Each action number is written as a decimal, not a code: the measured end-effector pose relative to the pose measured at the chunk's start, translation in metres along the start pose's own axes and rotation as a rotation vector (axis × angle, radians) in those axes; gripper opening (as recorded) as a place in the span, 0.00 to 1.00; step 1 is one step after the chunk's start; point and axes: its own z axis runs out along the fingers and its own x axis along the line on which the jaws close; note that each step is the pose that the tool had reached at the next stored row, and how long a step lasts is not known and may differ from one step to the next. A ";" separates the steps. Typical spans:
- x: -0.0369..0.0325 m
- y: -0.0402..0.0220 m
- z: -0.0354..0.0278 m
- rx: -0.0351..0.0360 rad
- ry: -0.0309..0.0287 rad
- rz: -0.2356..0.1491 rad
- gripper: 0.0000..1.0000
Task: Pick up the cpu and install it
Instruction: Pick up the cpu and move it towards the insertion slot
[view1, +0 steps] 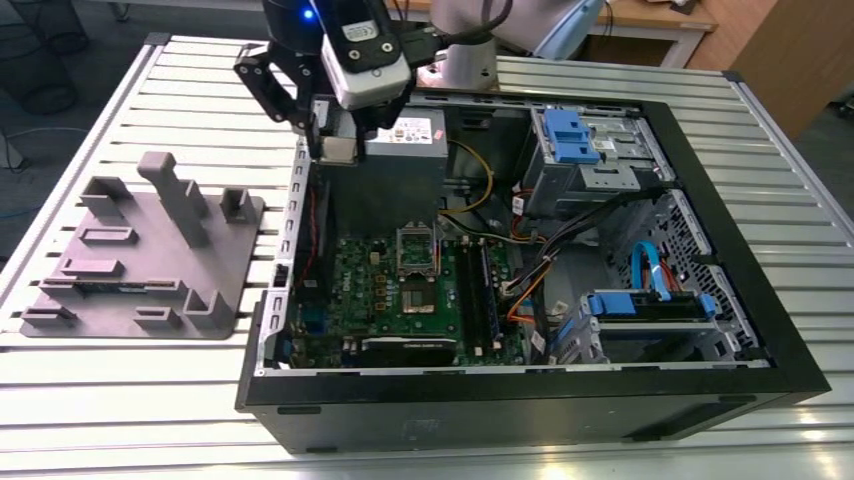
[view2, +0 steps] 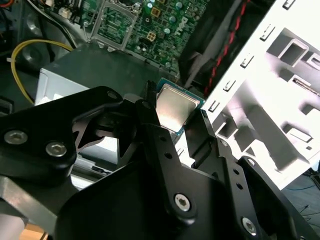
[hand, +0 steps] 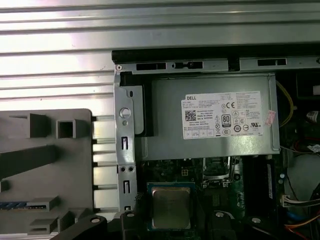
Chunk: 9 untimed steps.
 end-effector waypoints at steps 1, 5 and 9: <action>-0.0020 0.0001 0.0000 0.0000 0.0000 0.000 0.47; -0.0102 0.0006 0.0002 -0.0001 0.0001 0.000 0.47; -0.0185 0.0011 0.0004 0.0000 0.0003 0.000 0.47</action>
